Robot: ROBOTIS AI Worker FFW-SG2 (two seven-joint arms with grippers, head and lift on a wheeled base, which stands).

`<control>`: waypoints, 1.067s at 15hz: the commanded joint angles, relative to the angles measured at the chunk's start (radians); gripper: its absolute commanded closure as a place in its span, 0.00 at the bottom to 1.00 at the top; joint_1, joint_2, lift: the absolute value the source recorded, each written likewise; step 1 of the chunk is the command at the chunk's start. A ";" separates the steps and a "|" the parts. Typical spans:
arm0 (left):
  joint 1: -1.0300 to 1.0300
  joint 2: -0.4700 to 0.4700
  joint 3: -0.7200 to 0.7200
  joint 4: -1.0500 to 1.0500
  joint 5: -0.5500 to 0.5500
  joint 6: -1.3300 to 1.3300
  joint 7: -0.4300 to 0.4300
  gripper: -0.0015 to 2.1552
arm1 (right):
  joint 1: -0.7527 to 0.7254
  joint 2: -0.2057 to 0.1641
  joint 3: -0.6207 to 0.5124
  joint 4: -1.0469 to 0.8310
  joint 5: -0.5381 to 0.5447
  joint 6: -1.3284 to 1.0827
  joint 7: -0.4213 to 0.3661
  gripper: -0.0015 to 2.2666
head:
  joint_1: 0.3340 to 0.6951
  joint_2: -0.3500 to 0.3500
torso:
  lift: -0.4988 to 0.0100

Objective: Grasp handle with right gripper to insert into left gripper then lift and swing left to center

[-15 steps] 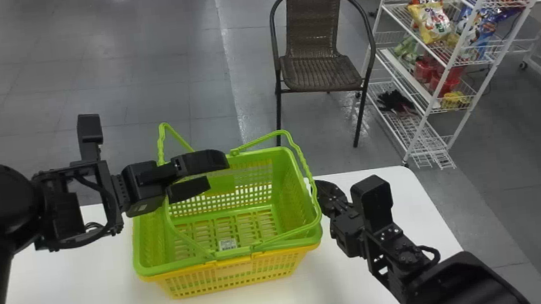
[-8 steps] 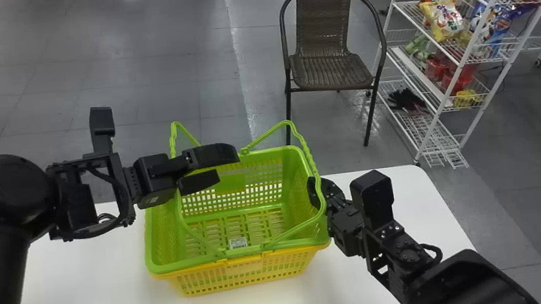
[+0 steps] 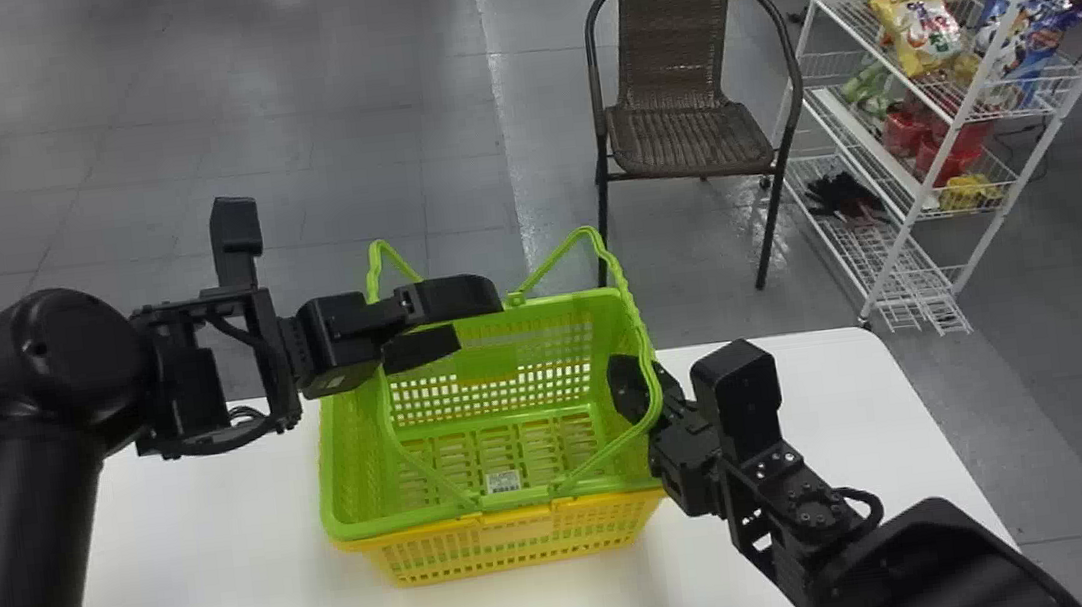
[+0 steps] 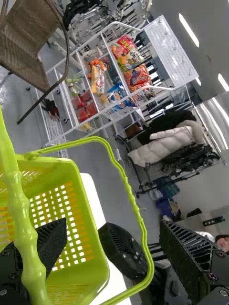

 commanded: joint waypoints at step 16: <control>-0.033 -0.053 -0.041 0.003 -0.032 0.000 0.005 0.04 | -0.032 0.051 0.102 0.000 0.036 0.036 -0.013 0.90 | 1.00 0.41 | 0.98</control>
